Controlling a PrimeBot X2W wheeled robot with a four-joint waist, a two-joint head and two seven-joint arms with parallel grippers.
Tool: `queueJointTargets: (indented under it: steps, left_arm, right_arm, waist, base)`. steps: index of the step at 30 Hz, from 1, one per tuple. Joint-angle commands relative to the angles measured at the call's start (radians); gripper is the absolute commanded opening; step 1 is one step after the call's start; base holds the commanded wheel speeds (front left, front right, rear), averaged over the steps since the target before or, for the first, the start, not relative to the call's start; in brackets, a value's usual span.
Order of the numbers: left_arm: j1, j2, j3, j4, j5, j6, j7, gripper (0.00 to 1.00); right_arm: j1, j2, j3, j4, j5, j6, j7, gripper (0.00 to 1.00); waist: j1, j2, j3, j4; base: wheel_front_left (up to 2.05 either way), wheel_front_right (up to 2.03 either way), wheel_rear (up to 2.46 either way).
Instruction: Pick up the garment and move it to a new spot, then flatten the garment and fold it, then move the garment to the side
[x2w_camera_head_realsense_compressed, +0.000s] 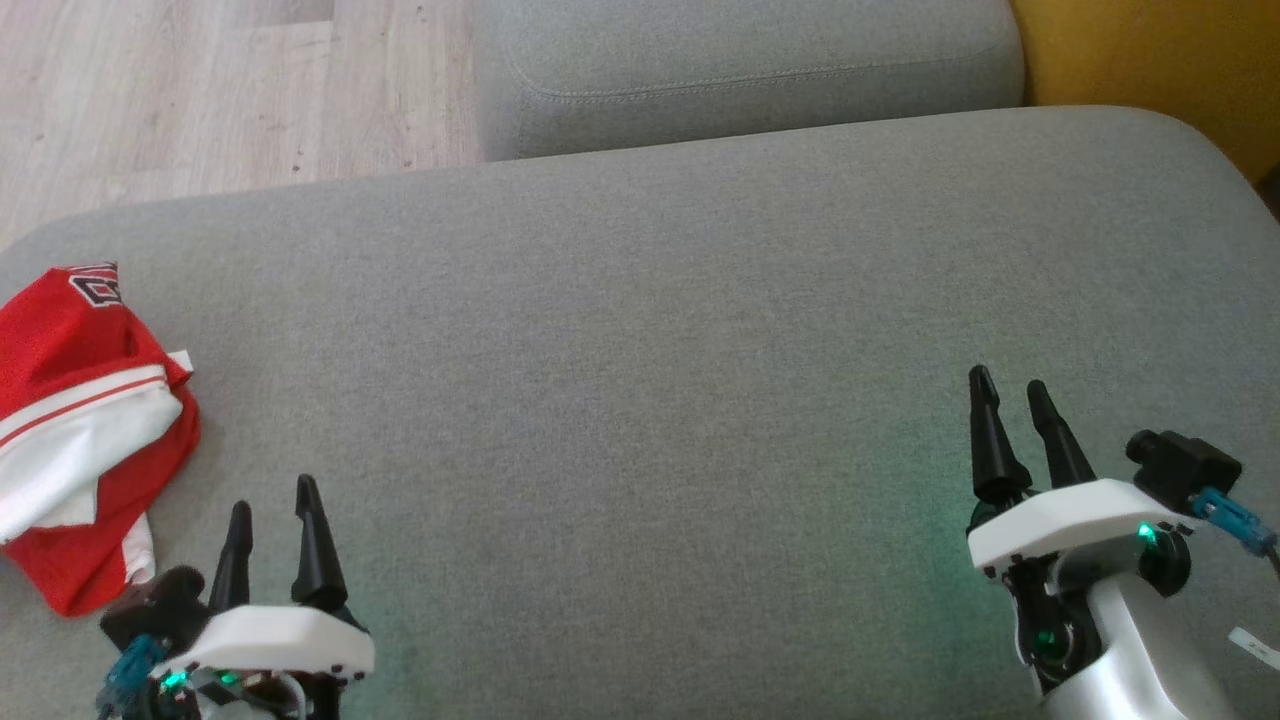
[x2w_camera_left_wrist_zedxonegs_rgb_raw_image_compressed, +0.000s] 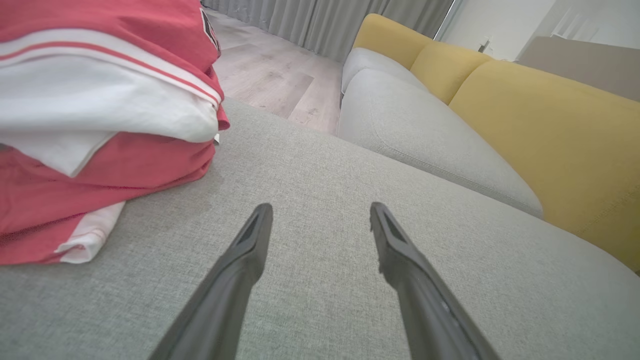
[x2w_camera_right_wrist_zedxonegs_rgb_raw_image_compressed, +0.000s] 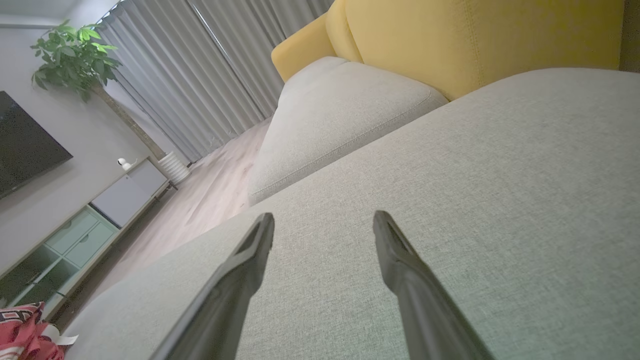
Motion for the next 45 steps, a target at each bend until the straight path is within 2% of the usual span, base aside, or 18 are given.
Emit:
queueJointTargets:
  steps: [1,22,33,41,45]
  left_arm:
    - [-0.052,0.021,0.021,-0.026,0.035,0.008,-0.015,1.0]
    - [-0.05,0.025,0.032,-0.044,0.292,0.046,-0.077,1.0]
    - [-0.05,0.018,0.05,-0.02,0.419,0.054,-0.11,1.0]
    - [-0.043,0.008,0.07,-0.012,0.501,0.058,-0.131,1.0]
    - [-0.041,0.003,0.079,-0.011,0.509,0.055,-0.132,1.0]
  right_arm:
    - [-0.055,-0.006,0.015,-0.025,-0.038,0.005,-0.018,1.0]
    - [-0.062,0.014,0.014,-0.057,-0.311,0.007,-0.08,1.0]
    - [-0.077,0.019,0.024,-0.009,-0.451,0.007,-0.112,1.0]
    - [-0.079,0.024,0.007,0.015,-0.529,0.008,-0.133,1.0]
    - [-0.079,0.027,0.003,0.017,-0.534,0.008,-0.134,1.0]
  waist:
    - [0.0,0.0,-0.002,-0.001]
    - [0.0,0.0,-0.014,-0.005]
    - [0.0,0.0,-0.012,-0.011]
    - [0.0,0.0,-0.01,-0.014]
    - [0.0,0.0,-0.009,-0.012]
  base:
    - [0.0,0.0,0.0]
    - [0.0,0.0,0.0]
    - [0.0,0.0,0.0]
    - [0.0,0.0,0.0]
    - [0.0,0.0,0.0]
